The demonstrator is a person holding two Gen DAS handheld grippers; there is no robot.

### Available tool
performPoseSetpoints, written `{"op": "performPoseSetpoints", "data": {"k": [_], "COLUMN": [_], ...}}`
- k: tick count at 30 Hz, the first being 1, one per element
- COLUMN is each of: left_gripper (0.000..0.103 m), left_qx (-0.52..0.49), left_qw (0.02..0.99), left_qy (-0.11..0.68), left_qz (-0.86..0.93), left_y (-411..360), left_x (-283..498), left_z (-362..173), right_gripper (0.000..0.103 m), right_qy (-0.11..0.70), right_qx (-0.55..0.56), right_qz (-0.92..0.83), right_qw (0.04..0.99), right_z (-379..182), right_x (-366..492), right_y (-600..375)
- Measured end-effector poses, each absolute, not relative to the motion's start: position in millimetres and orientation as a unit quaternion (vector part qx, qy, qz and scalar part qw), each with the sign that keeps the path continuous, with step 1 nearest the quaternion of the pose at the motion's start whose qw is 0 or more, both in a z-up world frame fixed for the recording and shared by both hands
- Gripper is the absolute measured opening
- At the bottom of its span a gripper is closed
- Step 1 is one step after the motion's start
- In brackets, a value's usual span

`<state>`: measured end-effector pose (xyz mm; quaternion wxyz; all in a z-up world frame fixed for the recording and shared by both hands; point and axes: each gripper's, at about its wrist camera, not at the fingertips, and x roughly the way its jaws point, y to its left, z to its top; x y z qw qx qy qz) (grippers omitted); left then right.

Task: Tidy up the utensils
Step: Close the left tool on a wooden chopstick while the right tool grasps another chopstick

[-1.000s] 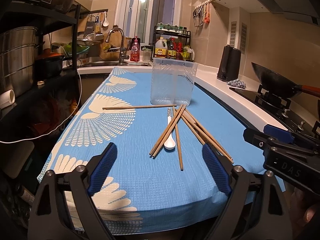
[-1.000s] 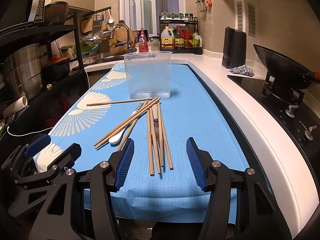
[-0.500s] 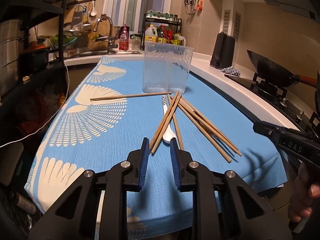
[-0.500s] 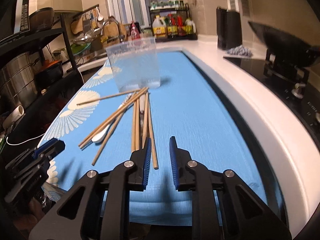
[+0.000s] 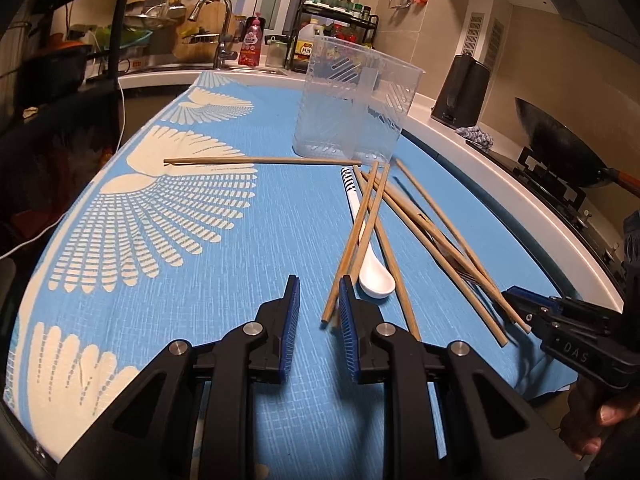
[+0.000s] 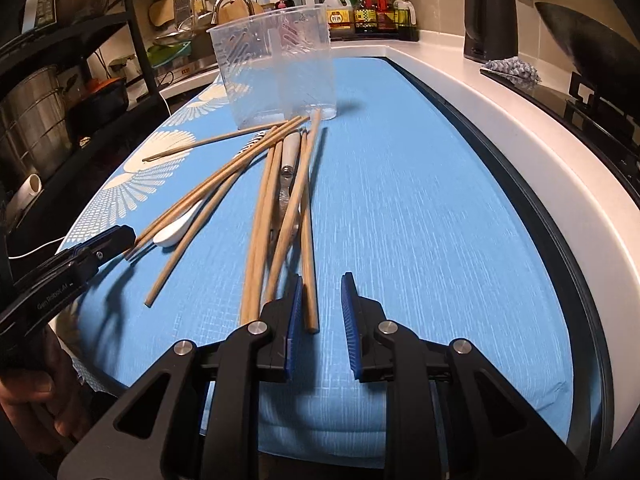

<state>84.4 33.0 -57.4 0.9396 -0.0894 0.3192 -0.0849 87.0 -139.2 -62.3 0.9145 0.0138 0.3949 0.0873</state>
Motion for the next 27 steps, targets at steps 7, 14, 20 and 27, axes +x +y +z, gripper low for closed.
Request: {"op": "performPoseSetpoints", "data": {"k": [7,14,20,27], "left_gripper": [0.008,0.005,0.005,0.005], "left_qx": [-0.094,-0.076,-0.051,-0.028], "left_qw": [0.934,0.94,0.95,0.962], "left_qy": [0.33,0.315,0.29,0.264], "left_qz": [-0.097,-0.108,-0.102,-0.062], "left_y": [28.0,28.7,34.9,44.4], "left_x": [88.5,69.4,40.9,14.7], "left_z": [-63.4,-56.9,-54.5,-60.2], "right_gripper": [0.015,0.006,0.006,0.01], "right_qy": [0.389,0.376,0.366,0.365], "right_qx": [-0.004,-0.001,0.007,0.003], "right_qz": [0.091,0.08,0.044,0.036], "right_qw": [0.917,0.923,0.93,0.93], "right_z": [-62.6,-55.6,-55.0,-61.8], "right_x": [84.3,74.9,64.7,63.4], "right_y": [-138.4,-146.5,-157.9,-163.4]}}
